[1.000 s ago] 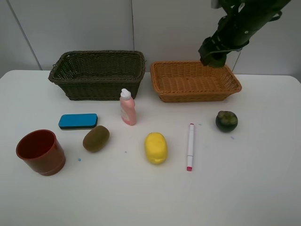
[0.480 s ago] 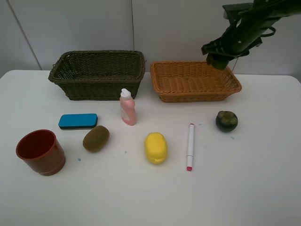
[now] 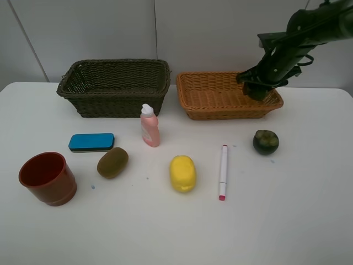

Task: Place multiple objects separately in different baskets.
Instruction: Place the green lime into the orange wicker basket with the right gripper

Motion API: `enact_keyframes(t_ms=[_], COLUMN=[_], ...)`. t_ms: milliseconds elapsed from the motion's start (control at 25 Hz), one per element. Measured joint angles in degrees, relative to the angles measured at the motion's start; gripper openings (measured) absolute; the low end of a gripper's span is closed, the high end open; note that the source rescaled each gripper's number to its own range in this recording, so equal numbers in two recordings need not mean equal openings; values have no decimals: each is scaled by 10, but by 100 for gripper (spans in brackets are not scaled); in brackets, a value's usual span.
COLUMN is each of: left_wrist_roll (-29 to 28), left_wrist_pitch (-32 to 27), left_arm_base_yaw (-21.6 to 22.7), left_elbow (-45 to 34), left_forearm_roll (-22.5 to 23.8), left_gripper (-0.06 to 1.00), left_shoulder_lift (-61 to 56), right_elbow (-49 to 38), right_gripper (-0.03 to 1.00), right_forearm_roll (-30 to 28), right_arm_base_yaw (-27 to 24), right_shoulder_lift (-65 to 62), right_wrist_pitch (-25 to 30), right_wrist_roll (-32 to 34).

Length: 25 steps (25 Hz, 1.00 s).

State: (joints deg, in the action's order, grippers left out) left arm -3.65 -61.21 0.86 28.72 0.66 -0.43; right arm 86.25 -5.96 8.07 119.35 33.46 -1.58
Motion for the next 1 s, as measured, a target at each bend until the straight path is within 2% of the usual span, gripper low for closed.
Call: enact_keyframes(t_ms=[840, 880, 920, 1000], left_wrist_roll=[0, 0, 0, 0], left_wrist_pitch=[0, 0, 0, 0], left_arm_base_yaw=[0, 0, 0, 0], left_elbow=[0, 0, 0, 0], left_forearm_roll=[0, 0, 0, 0], left_gripper=[100, 100, 100, 100], left_shoulder_lift=[0, 0, 0, 0], right_elbow=[0, 0, 0, 0], right_gripper=[57, 63, 75, 90], right_forearm_roll=[5, 6, 7, 12], right_arm_base_yaw=[0, 0, 0, 0], right_shoulder_lift=[17, 17, 17, 17], right_wrist_pitch=[-3, -2, -2, -2], right_wrist_roll=[0, 0, 1, 1])
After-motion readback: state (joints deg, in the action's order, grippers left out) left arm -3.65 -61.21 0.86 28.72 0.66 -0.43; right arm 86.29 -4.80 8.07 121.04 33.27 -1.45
